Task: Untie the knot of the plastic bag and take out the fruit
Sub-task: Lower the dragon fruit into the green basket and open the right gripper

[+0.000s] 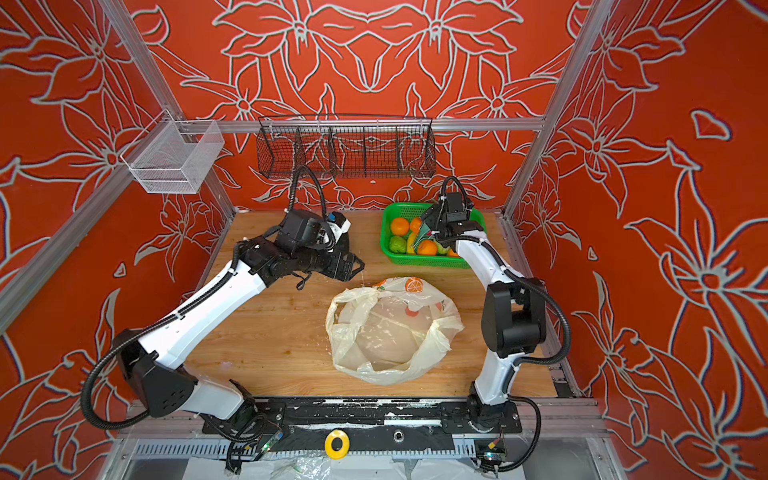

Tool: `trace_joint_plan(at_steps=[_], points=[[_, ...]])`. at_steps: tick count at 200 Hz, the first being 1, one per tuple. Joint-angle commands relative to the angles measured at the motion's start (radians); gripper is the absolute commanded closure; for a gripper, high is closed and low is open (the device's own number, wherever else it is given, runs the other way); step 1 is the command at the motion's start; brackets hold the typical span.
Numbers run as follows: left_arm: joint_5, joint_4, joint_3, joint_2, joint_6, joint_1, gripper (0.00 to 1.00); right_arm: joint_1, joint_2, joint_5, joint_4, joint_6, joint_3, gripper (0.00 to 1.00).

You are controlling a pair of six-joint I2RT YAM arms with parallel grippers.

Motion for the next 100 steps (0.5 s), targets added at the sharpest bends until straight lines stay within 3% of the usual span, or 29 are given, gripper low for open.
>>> trace_joint_plan(at_steps=[1,100], points=[[0.01,0.037,0.0,-0.039,0.012,0.012,0.01,-0.023,0.072,-0.035,0.022,0.025,0.097,0.33],[-0.028,0.072,-0.057,-0.098,-0.028,0.031,0.02,-0.068,0.402,-0.042,-0.165,-0.021,0.467,0.28]])
